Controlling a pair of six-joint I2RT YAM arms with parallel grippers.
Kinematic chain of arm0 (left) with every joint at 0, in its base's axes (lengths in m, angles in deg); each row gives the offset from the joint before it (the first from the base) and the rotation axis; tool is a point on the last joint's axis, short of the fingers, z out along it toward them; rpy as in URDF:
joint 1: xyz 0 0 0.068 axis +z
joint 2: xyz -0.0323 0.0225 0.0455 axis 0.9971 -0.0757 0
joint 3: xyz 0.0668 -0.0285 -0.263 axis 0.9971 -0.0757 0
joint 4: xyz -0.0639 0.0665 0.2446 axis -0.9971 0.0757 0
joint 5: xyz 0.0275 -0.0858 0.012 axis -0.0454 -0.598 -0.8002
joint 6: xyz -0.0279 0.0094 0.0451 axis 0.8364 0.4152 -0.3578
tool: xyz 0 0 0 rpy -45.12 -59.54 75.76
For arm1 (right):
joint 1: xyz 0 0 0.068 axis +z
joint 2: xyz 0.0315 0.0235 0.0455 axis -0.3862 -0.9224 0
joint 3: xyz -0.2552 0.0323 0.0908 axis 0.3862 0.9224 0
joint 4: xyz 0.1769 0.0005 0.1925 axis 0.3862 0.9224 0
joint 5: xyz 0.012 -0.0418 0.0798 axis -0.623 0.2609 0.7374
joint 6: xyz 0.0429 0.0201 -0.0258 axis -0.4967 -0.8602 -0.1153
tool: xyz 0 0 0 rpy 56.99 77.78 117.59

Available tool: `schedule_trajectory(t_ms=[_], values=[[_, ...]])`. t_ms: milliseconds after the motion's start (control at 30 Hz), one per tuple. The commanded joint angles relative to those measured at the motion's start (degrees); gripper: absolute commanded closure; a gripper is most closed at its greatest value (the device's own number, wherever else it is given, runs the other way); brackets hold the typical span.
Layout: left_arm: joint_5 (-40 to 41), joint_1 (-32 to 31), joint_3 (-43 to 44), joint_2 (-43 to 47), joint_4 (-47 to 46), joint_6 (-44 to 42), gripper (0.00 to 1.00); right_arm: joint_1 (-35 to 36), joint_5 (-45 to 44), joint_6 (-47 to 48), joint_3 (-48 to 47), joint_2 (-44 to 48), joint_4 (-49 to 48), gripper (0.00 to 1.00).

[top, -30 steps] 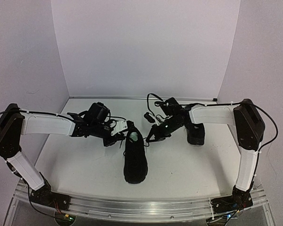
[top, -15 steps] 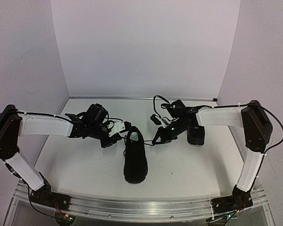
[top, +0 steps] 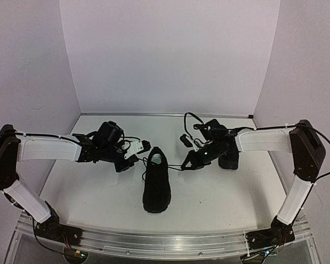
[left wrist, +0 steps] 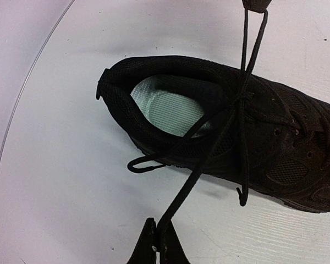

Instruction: Tie the shoes

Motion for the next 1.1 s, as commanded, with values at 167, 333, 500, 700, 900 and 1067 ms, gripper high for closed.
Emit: schedule_trajectory(t_ms=[167,333,500,700,900,1067], values=[[6.8,2.7,-0.2,1.2,2.5,1.8,1.0,-2.6,-9.1,-1.1,4.1,3.4,4.8,1.0],[2.9,2.6,1.1,1.4,2.0,2.6,1.0,-2.6,-9.4,-2.8,0.4,4.8,4.3,1.0],[0.9,2.5,1.2,2.7,0.9,3.5,1.0,-2.6,-14.2,-8.9,0.0,8.0,0.4,1.0],[2.1,2.5,0.0,2.9,1.3,3.6,1.0,-2.6,-14.6,-20.4,7.7,10.7,-7.5,1.0],[2.9,2.6,-0.6,2.5,1.2,4.2,1.0,-2.6,-18.0,-25.0,13.6,12.8,-9.3,1.0],[2.6,2.5,0.0,0.5,2.2,4.2,1.0,-2.6,-16.5,-23.7,14.2,8.9,-11.2,1.0]])
